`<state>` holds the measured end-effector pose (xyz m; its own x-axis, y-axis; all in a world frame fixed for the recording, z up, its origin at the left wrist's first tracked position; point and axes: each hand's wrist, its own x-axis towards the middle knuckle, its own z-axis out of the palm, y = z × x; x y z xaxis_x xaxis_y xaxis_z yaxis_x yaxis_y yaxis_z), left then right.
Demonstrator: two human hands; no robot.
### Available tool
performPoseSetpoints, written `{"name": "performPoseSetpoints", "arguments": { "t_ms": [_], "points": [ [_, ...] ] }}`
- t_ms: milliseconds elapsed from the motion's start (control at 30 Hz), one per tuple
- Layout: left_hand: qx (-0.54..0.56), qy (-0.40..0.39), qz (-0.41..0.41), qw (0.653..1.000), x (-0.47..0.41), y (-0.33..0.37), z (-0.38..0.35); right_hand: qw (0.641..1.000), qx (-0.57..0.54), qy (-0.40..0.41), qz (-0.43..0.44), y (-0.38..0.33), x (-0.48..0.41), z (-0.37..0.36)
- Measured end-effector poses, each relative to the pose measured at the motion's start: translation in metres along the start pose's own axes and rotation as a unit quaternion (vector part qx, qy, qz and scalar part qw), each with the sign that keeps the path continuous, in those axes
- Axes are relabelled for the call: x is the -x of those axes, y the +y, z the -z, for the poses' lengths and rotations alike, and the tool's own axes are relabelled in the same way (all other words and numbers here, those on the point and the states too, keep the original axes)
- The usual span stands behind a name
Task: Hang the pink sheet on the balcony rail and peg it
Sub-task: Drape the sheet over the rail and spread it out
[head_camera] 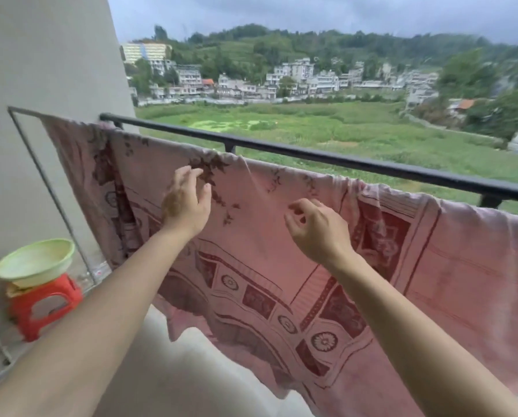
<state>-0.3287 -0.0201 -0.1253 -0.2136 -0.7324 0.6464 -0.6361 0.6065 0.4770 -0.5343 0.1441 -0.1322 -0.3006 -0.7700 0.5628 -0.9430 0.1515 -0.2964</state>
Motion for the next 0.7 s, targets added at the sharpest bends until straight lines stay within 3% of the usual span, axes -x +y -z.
{"name": "performPoseSetpoints", "arguments": {
  "t_ms": [100,233,467,700],
  "points": [
    [-0.046,0.007,0.061,0.997,-0.005,-0.070,0.023,0.997,-0.040,0.001,0.065,-0.053,-0.042,-0.054],
    [-0.120,-0.013,0.135,0.983,-0.021,-0.164,0.047,0.987,-0.081,-0.080,0.112,-0.115,-0.088,-0.151],
    [-0.222,-0.141,0.274,0.925,-0.097,-0.319,0.068,0.955,-0.167,-0.221,0.110,-0.217,-0.191,-0.304],
    [-0.176,-0.095,0.314,0.928,-0.174,-0.417,0.088,0.933,-0.233,-0.237,0.139,-0.311,-0.290,-0.395]
  ]
}}
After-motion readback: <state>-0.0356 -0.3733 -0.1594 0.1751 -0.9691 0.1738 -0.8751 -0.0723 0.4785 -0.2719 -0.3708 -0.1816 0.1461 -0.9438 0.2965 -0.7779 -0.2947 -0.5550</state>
